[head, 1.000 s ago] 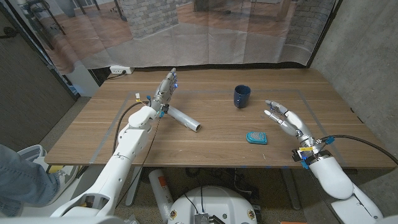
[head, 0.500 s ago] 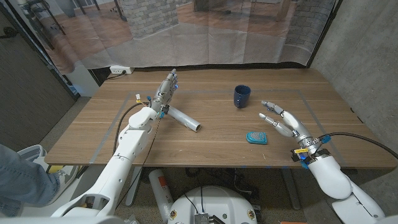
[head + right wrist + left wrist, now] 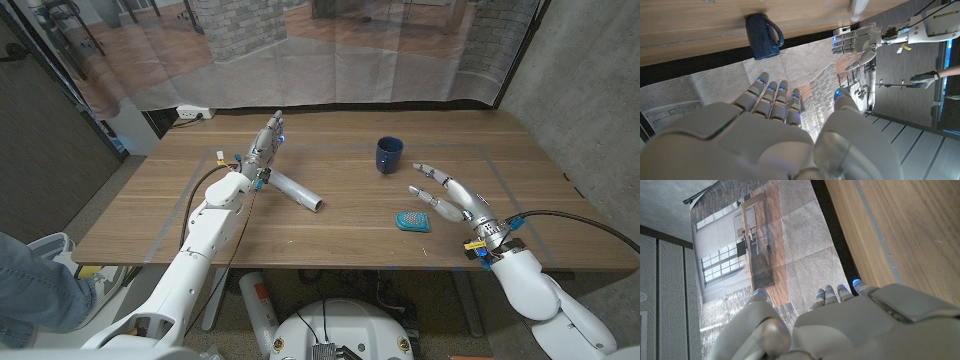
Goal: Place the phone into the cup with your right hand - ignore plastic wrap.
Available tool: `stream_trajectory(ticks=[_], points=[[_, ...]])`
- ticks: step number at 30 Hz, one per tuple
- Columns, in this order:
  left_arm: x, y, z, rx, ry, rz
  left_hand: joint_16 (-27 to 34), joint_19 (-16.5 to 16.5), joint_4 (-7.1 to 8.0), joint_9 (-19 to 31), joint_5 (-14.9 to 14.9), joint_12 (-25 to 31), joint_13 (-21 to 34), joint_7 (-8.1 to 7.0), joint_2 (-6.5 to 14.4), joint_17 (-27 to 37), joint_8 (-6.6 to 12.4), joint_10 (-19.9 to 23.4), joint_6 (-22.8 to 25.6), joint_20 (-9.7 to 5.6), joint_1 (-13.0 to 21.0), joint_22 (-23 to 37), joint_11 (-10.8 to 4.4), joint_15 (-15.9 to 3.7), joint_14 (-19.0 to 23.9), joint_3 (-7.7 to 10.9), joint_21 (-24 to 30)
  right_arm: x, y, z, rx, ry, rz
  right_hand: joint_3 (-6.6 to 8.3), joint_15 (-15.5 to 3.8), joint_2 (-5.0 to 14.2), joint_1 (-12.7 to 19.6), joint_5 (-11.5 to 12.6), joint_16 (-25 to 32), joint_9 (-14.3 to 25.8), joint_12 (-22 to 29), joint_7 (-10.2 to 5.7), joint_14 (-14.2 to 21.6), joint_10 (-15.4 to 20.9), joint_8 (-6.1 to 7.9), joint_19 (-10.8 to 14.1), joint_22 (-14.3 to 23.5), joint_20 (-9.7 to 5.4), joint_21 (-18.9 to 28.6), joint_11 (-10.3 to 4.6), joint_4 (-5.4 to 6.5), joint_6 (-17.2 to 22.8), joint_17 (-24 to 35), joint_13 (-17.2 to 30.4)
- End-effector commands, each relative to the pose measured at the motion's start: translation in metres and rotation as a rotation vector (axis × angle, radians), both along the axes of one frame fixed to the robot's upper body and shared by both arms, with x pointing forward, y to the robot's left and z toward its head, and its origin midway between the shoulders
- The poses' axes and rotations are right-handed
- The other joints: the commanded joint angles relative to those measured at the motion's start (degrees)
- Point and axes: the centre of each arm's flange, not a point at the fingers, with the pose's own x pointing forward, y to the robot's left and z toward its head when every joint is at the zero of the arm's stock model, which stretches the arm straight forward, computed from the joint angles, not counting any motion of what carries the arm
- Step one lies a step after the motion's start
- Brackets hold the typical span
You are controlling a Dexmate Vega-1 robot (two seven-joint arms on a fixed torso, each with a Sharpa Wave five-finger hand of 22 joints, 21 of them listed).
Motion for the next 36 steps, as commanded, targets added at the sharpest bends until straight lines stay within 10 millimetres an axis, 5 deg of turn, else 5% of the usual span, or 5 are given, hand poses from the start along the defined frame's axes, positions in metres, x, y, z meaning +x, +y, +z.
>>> stream_trajectory(ticks=[1,36], points=[[0.001,0.002,0.001,0.001,0.003,0.005,0.0,0.2,-0.13,0.2,0.3,-0.1,0.2,0.2,0.2,0.1,0.03,0.1,0.3,-1.57,0.3,0.1,-0.01,-0.04,0.0,-0.13,-0.1,-0.007,0.005,0.004,-0.125,-0.033,-0.088,0.17,-0.56,-0.03,0.7,0.3,0.0,0.2,0.0,-0.19,0.7,0.3,-0.05,0.6,0.1,-1.3,-0.4,-0.35,-0.29,0.1,0.1,0.2],[0.003,0.01,0.005,0.008,0.005,0.007,0.0,-0.1,-0.13,0.2,0.3,-0.2,0.2,0.11,0.4,0.1,-0.02,0.1,0.4,-1.28,0.4,0.1,0.08,-0.04,0.0,-0.52,-0.2,-0.021,0.014,0.007,-0.31,0.012,-0.217,1.48,-0.19,-1.69,5.9,1.2,0.1,0.2,0.5,-0.35,2.7,2.4,0.04,2.4,0.1,0.82,-1.7,0.03,-2.87,0.4,0.0,0.4]])
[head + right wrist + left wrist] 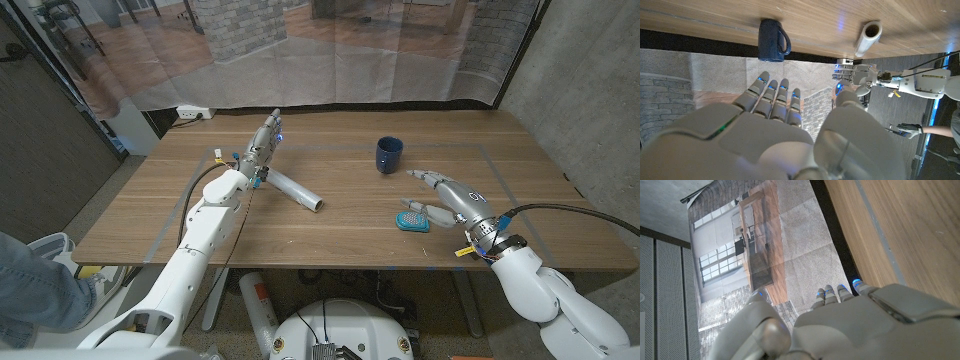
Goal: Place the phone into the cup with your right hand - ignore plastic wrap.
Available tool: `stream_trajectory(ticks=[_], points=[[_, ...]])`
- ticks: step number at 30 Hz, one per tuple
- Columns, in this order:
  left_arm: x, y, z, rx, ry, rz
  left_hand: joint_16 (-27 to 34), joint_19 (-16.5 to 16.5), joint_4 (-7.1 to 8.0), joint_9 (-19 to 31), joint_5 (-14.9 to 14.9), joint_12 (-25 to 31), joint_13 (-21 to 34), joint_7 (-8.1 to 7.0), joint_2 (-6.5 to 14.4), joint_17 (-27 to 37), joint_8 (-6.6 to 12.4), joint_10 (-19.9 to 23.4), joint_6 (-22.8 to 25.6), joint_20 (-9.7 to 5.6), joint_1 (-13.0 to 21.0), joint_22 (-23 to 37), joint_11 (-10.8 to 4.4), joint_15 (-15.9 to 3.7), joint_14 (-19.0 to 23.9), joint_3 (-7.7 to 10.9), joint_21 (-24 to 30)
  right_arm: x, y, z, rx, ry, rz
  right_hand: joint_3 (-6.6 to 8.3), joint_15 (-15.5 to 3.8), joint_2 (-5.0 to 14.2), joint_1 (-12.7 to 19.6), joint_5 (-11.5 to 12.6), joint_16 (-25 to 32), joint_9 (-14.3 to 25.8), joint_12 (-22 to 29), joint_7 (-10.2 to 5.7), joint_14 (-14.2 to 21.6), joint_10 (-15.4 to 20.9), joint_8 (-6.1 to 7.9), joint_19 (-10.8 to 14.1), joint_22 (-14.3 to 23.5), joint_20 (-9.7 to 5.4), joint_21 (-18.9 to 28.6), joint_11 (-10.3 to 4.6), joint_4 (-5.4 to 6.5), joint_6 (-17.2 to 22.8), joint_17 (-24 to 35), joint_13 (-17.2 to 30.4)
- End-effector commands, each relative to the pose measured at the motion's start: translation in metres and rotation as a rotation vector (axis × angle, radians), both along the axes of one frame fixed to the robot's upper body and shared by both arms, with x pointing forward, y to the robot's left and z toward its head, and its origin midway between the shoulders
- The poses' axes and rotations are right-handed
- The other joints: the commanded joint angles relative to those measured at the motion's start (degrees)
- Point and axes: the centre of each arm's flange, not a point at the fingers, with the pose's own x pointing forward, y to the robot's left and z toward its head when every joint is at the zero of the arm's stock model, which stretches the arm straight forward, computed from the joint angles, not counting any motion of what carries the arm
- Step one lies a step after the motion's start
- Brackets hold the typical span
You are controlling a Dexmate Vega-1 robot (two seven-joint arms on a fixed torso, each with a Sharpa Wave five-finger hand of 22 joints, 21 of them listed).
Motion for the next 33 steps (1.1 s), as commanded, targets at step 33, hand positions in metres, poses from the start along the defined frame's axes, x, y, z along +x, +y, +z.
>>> stream_trajectory(ticks=[33], points=[[0.002,0.009,-0.003,-0.013,0.005,-0.001,0.0,-0.2,0.23,0.2,0.3,-0.1,0.2,-0.27,0.6,0.1,0.08,0.3,0.7,-0.99,0.5,0.1,0.15,0.35,0.0,-0.64,-0.2,-0.003,0.018,-0.001,-0.208,0.139,-0.163,1.29,3.14,-2.35,6.0,1.4,-0.8,0.3,-2.1,-1.51,-3.0,-7.2,-1.41,3.1,0.4,9.03,-1.9,0.94,-0.32,-8.2,0.3,0.6]])
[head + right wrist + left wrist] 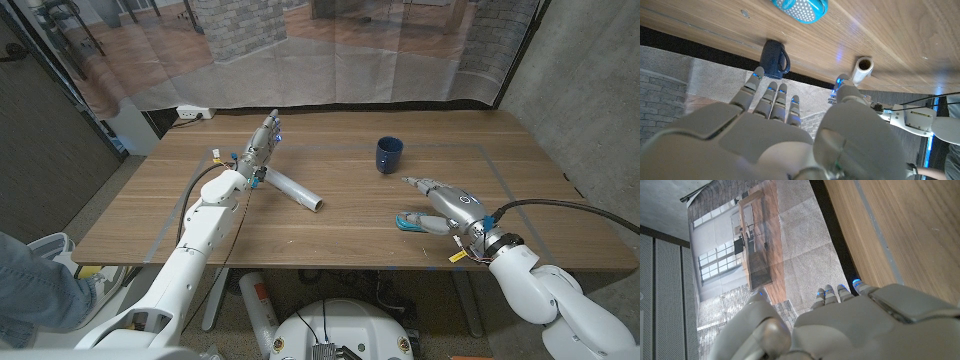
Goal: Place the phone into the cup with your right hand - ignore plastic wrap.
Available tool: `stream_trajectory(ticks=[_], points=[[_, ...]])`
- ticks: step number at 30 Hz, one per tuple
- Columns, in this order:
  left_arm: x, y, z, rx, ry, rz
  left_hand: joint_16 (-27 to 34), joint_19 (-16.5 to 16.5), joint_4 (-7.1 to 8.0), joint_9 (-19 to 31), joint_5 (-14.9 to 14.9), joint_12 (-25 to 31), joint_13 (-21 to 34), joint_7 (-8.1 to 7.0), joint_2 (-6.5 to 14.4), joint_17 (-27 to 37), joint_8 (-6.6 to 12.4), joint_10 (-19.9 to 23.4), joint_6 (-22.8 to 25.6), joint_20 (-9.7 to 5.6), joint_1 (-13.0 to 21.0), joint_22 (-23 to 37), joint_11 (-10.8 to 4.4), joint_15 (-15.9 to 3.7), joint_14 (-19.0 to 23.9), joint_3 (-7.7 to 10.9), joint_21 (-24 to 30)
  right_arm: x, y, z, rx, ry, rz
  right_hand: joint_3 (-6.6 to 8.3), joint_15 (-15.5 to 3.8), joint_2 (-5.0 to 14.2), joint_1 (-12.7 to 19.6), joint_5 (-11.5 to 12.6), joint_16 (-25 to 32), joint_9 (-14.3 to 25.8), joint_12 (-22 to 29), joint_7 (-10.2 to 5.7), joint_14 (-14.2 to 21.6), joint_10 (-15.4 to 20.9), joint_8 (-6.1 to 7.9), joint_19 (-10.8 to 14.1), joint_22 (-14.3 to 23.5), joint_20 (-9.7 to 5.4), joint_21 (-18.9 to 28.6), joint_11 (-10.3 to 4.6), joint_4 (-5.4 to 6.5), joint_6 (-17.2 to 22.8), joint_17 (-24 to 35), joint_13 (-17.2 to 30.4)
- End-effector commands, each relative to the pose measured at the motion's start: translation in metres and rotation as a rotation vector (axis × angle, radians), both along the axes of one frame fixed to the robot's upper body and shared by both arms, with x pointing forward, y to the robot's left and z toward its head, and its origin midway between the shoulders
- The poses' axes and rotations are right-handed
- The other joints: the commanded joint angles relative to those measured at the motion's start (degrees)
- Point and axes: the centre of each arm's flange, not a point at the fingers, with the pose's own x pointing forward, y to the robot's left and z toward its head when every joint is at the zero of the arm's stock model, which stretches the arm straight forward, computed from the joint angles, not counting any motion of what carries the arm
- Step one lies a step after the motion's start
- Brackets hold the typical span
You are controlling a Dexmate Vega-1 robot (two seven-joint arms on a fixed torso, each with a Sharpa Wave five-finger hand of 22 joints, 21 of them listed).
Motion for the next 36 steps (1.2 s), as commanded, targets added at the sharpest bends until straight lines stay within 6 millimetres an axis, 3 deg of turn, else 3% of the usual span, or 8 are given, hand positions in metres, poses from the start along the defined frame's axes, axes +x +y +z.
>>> stream_trajectory(ticks=[1,10,20,28,36], points=[[0.0,0.002,-0.003,-0.014,0.0,0.003,0.0,-0.2,-0.01,0.2,0.3,0.1,0.2,0.02,0.4,0.1,0.08,0.2,0.4,-0.98,0.3,0.1,0.04,0.39,0.0,-0.41,0.0,0.002,0.004,0.001,-0.036,0.049,-0.035,0.57,0.15,-0.51,1.3,0.5,-0.1,0.3,0.2,-0.16,-0.4,-0.6,0.16,2.2,0.3,1.71,0.4,0.15,0.08,-0.6,0.2,0.2],[0.0,0.005,-0.005,-0.015,0.003,0.004,0.0,-0.2,0.01,0.2,0.3,0.1,0.2,0.09,0.4,0.1,0.11,0.2,0.6,-0.97,0.3,0.1,0.1,0.58,0.0,-0.54,0.0,0.003,0.005,0.007,-0.087,0.083,-0.085,0.36,2.18,-1.33,1.6,0.7,-0.1,0.3,0.4,-0.5,-1.1,-1.1,0.83,3.8,0.2,3.61,0.3,0.7,0.36,0.3,0.2,0.2],[-0.002,0.01,-0.006,-0.022,0.002,0.01,0.0,-0.2,0.03,0.2,0.3,0.1,0.2,0.05,0.4,0.1,0.08,0.3,0.6,-0.84,0.3,0.1,0.1,0.62,0.1,-0.64,0.0,0.007,0.008,0.007,-0.122,0.136,-0.125,0.55,3.11,-2.12,3.4,1.2,-0.3,0.3,-0.1,-0.02,-2.5,-3.5,0.03,4.9,0.1,4.61,-0.3,1.09,0.12,-3.2,0.1,0.2],[-0.004,0.012,-0.006,-0.025,-0.002,0.014,0.0,-0.2,0.06,0.2,0.2,0.1,0.2,0.03,0.5,0.1,0.1,0.3,0.8,-0.81,0.3,0.1,0.13,0.71,0.1,-0.78,0.0,0.011,0.013,0.008,-0.163,0.153,-0.16,0.47,3.91,-2.89,4.8,1.5,-0.5,0.2,-0.6,0.41,-4.4,-6.6,-0.18,4.5,0.1,5.5,-1.2,1.45,0.13,-5.8,0.0,0.1],[-0.002,0.009,-0.009,-0.029,-0.001,0.007,0.0,-0.3,0.07,0.2,0.3,0.1,0.2,-0.04,0.5,0.1,0.08,0.3,0.8,-0.8,0.3,0.1,0.09,0.61,0.1,-0.85,0.0,0.011,0.012,0.009,-0.174,0.195,-0.185,0.21,4.61,-3.43,5.2,1.7,-0.5,0.2,-0.5,0.34,-5.4,-7.8,0.59,3.9,0.2,6.17,-1.9,1.83,0.31,-5.0,0.0,0.1]])
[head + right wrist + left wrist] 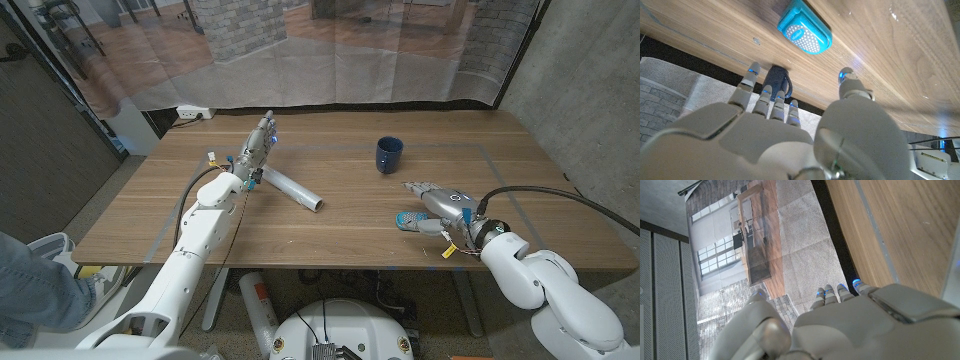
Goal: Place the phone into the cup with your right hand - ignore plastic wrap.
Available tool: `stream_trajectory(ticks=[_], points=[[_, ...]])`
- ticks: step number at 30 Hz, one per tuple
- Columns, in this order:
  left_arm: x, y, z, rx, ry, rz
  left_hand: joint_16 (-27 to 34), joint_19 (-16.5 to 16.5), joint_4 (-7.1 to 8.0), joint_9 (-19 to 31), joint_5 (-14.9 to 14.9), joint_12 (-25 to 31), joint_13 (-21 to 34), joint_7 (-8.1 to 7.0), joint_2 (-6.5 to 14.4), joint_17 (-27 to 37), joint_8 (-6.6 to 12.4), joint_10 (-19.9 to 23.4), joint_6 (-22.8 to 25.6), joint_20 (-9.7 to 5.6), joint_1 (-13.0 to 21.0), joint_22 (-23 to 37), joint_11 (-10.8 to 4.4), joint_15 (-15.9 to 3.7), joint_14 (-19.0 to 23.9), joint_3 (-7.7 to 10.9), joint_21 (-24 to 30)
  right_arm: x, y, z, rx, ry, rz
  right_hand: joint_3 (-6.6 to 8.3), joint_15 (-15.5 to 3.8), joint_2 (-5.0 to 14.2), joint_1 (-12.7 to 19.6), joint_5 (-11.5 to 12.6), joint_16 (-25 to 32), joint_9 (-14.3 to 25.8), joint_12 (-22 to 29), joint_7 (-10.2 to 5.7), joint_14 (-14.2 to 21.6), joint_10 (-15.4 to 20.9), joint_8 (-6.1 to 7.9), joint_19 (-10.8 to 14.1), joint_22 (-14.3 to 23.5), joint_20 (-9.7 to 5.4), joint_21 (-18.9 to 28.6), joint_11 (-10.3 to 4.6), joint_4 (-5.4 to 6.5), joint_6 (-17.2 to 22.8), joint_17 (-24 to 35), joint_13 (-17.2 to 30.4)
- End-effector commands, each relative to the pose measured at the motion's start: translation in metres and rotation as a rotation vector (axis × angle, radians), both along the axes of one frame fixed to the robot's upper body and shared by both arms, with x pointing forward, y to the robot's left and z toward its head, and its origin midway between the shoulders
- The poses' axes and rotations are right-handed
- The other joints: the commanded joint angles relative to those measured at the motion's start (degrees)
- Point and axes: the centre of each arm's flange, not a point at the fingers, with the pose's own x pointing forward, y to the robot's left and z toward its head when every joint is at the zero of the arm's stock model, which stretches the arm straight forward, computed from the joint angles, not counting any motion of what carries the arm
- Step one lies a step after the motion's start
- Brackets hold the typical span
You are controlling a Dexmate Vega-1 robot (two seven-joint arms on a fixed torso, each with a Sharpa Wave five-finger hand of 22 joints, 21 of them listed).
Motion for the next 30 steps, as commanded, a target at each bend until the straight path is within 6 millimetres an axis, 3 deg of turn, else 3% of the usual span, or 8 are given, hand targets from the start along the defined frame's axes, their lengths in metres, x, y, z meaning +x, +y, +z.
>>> stream_trajectory(ticks=[1,4,6,19,23,26,30], points=[[0.002,-0.001,-0.003,-0.007,0.001,-0.01,0.0,-0.2,-0.09,0.2,0.3,0.1,0.2,-0.15,0.5,0.1,0.06,0.3,0.1,-0.8,0.3,0.1,-0.05,0.32,-0.2,-0.23,0.0,0.002,0.001,0.002,-0.04,0.048,-0.049,-0.03,0.39,-0.35,0.6,0.4,0.0,0.2,-0.2,-0.06,-0.4,-0.4,0.63,0.2,0.2,0.5,-0.2,0.02,0.09,0.7,0.2,0.1],[0.001,-0.002,-0.002,-0.002,-0.005,-0.009,0.0,-0.2,-0.08,0.2,0.3,0.1,0.2,-0.15,0.5,0.1,0.05,0.3,0.0,-0.81,0.3,0.1,-0.09,0.36,-0.2,-0.26,0.0,0.004,0.0,0.002,-0.047,0.074,-0.045,-0.16,0.49,-0.54,0.7,0.5,0.2,0.2,0.1,-0.11,-0.2,-0.3,1.03,0.5,0.2,0.49,-0.2,0.22,0.18,1.6,0.2,0.1],[0.001,-0.003,-0.002,-0.004,-0.004,-0.009,0.0,-0.3,-0.08,0.2,0.3,0.1,0.2,-0.11,0.6,0.1,0.04,0.3,0.1,-0.76,0.3,0.1,0.0,0.37,-0.2,-0.28,0.0,0.006,-0.002,0.003,-0.039,0.094,-0.04,-0.36,-1.06,-0.81,0.9,0.7,0.3,0.2,0.6,-0.48,-0.2,0.6,1.52,0.9,0.2,0.51,-0.3,0.75,0.3,3.0,0.2,0.0],[0.001,-0.003,-0.005,-0.002,0.011,-0.007,0.0,-0.3,-0.05,0.2,0.2,0.1,0.2,-0.2,0.6,0.1,0.01,0.2,0.1,-0.68,0.3,0.1,0.05,0.34,-0.1,-0.43,0.0,0.013,-0.004,0.004,-0.049,0.097,-0.092,-0.83,-1.03,-1.1,1.0,1.1,1.0,0.1,1.4,-0.65,1.6,2.1,1.9,3.2,0.3,0.32,0.0,-0.41,0.67,4.7,0.2,-0.1],[0.001,-0.003,-0.004,-0.009,0.004,-0.005,0.0,-0.3,-0.05,0.2,0.2,0.1,0.2,-0.18,0.6,0.1,0.0,0.2,0.1,-0.69,0.3,0.1,-0.04,0.33,-0.2,-0.48,0.0,0.017,-0.005,0.002,-0.062,0.115,-0.089,-1.06,-3.98,-1.05,1.2,1.4,1.1,0.1,2.2,-0.67,2.2,4.4,1.73,3.9,0.3,0.54,-0.1,-1.59,0.88,5.0,0.3,-0.1],[0.001,-0.003,-0.005,-0.012,0.003,0.001,0.0,-0.3,-0.05,0.2,0.2,0.1,0.2,-0.19,0.7,0.1,-0.01,0.2,0.1,-0.71,0.3,0.1,-0.06,0.29,-0.1,-0.49,0.0,0.019,-0.006,0.002,-0.065,0.128,-0.093,-1.19,-5.06,-1.11,1.2,1.5,1.2,0.1,2.4,-0.74,2.8,5.0,1.69,4.2,0.3,0.5,-0.2,-2.36,0.93,5.1,0.3,-0.1],[0.002,-0.004,-0.007,-0.009,0.015,-0.002,0.0,-0.3,-0.05,0.2,0.2,0.1,0.2,-0.19,0.7,0.1,0.02,0.3,0.2,-0.75,0.3,0.1,-0.05,0.08,-0.1,-0.54,0.1,0.02,-0.007,0.0,-0.071,0.127,-0.107,-1.25,-5.05,-1.13,1.3,1.5,1.2,0.1,2.5,-0.84,3.0,5.4,1.67,4.4,0.3,0.5,-0.2,-2.52,0.94,5.2,0.2,-0.1]])
